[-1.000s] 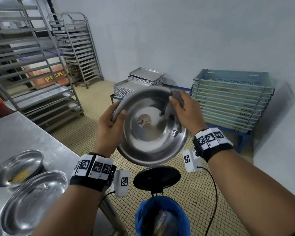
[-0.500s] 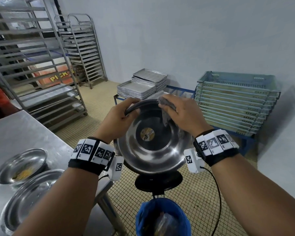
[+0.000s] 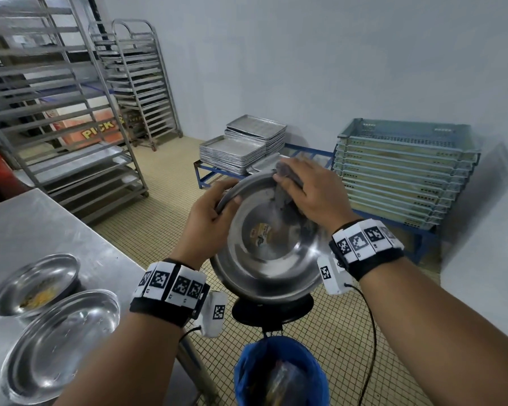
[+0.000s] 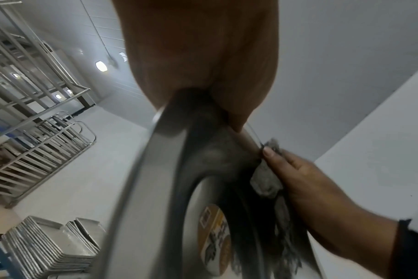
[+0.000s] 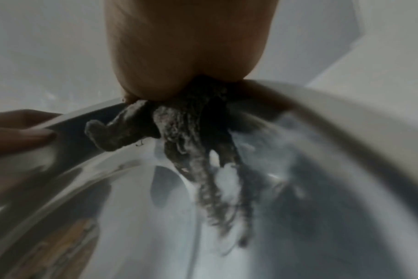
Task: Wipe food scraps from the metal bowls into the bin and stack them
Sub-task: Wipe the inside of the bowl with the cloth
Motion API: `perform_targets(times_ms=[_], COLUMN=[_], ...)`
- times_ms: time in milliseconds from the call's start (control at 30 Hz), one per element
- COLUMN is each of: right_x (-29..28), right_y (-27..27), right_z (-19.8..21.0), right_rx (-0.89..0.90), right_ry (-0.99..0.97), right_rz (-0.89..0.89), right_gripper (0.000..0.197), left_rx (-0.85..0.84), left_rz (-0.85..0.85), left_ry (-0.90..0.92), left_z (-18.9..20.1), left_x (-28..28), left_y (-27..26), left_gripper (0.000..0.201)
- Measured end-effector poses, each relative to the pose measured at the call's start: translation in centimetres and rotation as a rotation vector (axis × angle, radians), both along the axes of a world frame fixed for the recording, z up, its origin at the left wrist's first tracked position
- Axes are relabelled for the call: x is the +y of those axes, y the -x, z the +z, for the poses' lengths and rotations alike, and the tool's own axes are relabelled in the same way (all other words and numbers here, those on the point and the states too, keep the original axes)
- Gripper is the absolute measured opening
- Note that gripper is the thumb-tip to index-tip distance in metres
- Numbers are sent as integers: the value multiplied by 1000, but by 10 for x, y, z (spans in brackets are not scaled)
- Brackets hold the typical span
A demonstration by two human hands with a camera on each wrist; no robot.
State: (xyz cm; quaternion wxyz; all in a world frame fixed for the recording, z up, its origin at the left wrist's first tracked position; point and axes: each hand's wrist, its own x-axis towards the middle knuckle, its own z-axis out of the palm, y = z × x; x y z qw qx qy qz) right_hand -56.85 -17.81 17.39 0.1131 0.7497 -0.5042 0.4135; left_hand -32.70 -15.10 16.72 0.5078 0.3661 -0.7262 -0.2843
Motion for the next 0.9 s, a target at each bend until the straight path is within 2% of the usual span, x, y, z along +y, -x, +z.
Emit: perform_targets(times_ms=[133, 333, 467, 533, 667, 733, 800, 900], right_x=[2, 7, 6, 6, 6, 5, 3, 6], right_y=[11, -7, 22, 22, -4, -6, 6, 28], right_z=[-13, 3, -16, -22, 3, 14, 11, -12], right_rx=[-129, 52, -98, -113, 54, 125, 63, -160], right_ry=[-79, -8, -148, -156, -9, 2, -38, -185], right_rz=[-16, 18, -35, -61, -12, 18, 52, 17], right_gripper=[35, 34, 36, 37, 37, 38, 38, 39], left_rx=[25, -10, 75, 69, 3, 8, 42, 162], left_rz=[42, 25, 90, 102, 67, 61, 57, 71], left_ry=[4, 4, -41, -53, -54, -66, -70, -100], left_z=[-7, -5, -9, -7, -6, -6, -7, -7], left_x=[-2, 4, -2, -3, -3, -4, -6, -4], left_y=[-3, 0, -10, -9, 4, 6, 3, -4], left_gripper=[32, 36, 25, 25, 21, 23, 23, 19])
